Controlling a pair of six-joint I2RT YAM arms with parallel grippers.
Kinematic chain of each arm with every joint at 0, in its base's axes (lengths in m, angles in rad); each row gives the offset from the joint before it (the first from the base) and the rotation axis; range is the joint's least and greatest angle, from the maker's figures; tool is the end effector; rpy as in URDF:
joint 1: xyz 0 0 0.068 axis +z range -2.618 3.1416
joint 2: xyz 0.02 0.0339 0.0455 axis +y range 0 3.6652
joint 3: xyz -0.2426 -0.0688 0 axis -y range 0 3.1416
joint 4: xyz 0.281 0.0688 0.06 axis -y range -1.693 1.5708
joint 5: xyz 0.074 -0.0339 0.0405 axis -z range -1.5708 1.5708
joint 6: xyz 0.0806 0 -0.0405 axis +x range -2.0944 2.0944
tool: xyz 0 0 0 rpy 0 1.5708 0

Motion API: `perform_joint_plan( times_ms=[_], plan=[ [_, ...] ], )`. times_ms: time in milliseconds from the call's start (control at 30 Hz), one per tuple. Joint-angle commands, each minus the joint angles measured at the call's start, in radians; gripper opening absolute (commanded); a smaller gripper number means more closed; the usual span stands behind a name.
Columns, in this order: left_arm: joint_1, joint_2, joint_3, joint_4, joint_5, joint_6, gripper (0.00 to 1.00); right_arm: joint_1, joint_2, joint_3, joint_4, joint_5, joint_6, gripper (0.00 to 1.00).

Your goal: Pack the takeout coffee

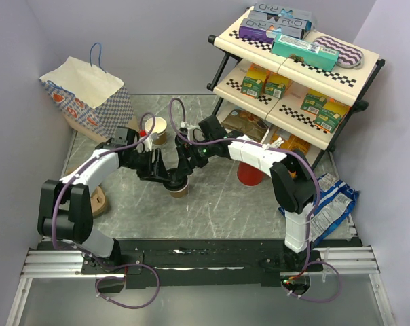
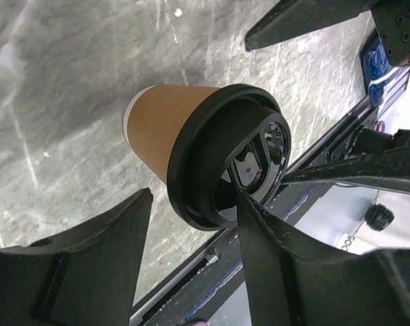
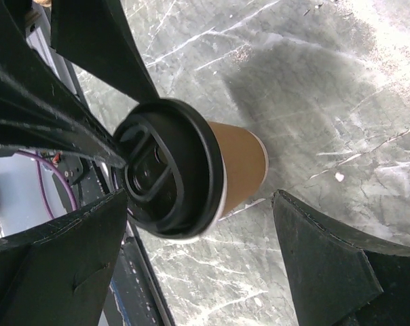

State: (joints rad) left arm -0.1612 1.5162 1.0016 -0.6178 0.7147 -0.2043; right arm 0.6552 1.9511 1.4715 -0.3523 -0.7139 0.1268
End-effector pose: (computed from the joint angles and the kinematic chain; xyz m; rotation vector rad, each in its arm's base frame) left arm 0.3253 -0.1064 0.1475 0.1629 2.6486 -1.0780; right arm 0.3468 0.3330 0.1626 -0.9843 2.2795 1.2100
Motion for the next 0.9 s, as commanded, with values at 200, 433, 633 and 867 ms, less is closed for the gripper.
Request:
perform_joint_plan(
  times_ms=[200, 433, 633, 867],
  plan=[
    [-0.041, 0.027, 0.052, -0.013, -0.023, 0.028, 0.59, 0.009, 0.011, 0.007, 0.003, -0.012, 0.028, 0.93],
    [-0.041, 0.022, 0.037, 0.001, -0.026, 0.025, 0.59, 0.007, -0.011, -0.011, -0.013, -0.007, 0.025, 0.91],
    [-0.041, 0.030, 0.054, -0.010, -0.035, 0.034, 0.58, 0.006, -0.021, -0.042, -0.024, -0.005, -0.007, 0.88],
    [-0.041, 0.036, 0.031, 0.003, -0.047, 0.034, 0.58, -0.005, 0.009, -0.091, 0.048, -0.166, -0.003, 0.84]
  ],
)
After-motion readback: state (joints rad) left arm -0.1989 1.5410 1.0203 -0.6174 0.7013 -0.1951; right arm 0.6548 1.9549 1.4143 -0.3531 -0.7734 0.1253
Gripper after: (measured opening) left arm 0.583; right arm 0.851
